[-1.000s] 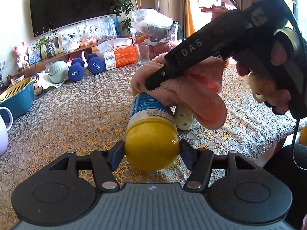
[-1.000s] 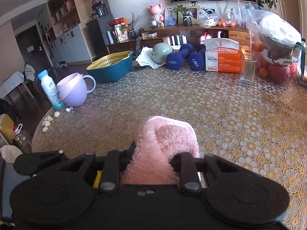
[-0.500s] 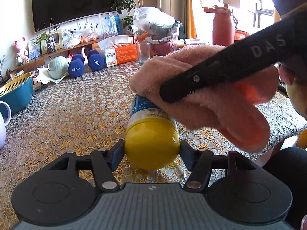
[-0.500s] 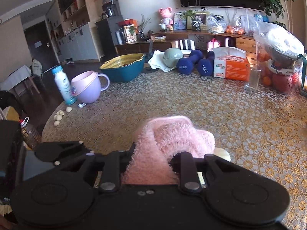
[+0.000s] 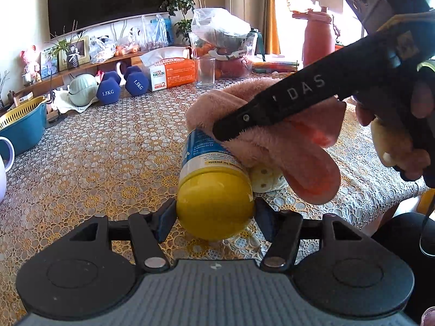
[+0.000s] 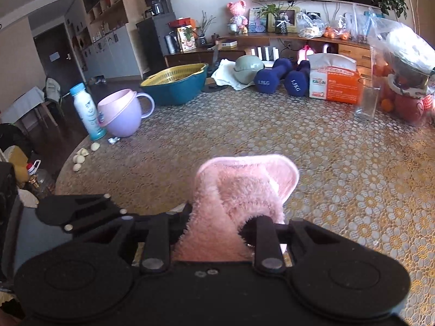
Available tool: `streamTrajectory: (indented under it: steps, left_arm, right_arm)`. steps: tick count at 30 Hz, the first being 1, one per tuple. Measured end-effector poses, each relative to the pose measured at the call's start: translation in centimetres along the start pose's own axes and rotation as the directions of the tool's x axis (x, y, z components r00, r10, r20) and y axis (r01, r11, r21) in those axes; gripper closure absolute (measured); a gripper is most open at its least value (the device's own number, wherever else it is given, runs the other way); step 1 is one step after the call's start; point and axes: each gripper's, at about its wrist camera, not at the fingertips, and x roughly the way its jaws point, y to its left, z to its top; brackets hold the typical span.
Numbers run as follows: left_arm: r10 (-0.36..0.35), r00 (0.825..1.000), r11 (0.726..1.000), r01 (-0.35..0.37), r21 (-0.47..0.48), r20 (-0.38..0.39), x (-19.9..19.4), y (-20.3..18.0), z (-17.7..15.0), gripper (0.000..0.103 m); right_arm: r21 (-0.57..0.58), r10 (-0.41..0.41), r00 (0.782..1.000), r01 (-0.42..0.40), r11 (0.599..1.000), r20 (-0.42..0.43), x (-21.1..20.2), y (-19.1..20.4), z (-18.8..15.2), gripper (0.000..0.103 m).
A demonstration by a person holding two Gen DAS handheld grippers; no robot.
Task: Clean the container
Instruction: 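Keep turning the jar with the left gripper while right gripper rubs it with the towel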
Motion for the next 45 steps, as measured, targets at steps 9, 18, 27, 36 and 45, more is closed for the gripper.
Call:
streamTrajectory:
  steps: [9,18,27,36,45]
  left_arm:
    - [-0.030,0.999,0.997,0.028,-0.076,-0.021,0.0,1.0,0.5,0.042]
    - [-0.073,0.997,0.986,0.067,-0.150,-0.034,0.3,2.1,0.6,0.042]
    - [-0.041,0.999,0.992,0.037,-0.122,-0.027,0.3,1.8,0.4,0.042]
    - [0.003,1.000,0.998,-0.004,-0.065,-0.016,0.3,1.4,0.1,0.041]
    - [-0.028,0.999,0.992,0.025,-0.124,-0.026,0.2,2.0,0.3,0.041]
  right_arm:
    - [0.078,-0.090,0.995,0.088,0.993,0.029,0.6,-2.4,0.6,0.078]
    - [-0.034,0.061,0.998,-0.061,0.998,0.002,-1.9,0.9,-0.4,0.079]
    - [-0.025,-0.027,0.999,0.027,0.999,-0.018,0.6,0.4,0.1,0.079]
    - [-0.037,-0.155,0.988,0.154,0.987,-0.010,2.0,-0.5,0.5,0.079]
    - [0.003,-0.031,0.998,0.031,1.000,0.050,-1.9,-0.6,0.7,0.079]
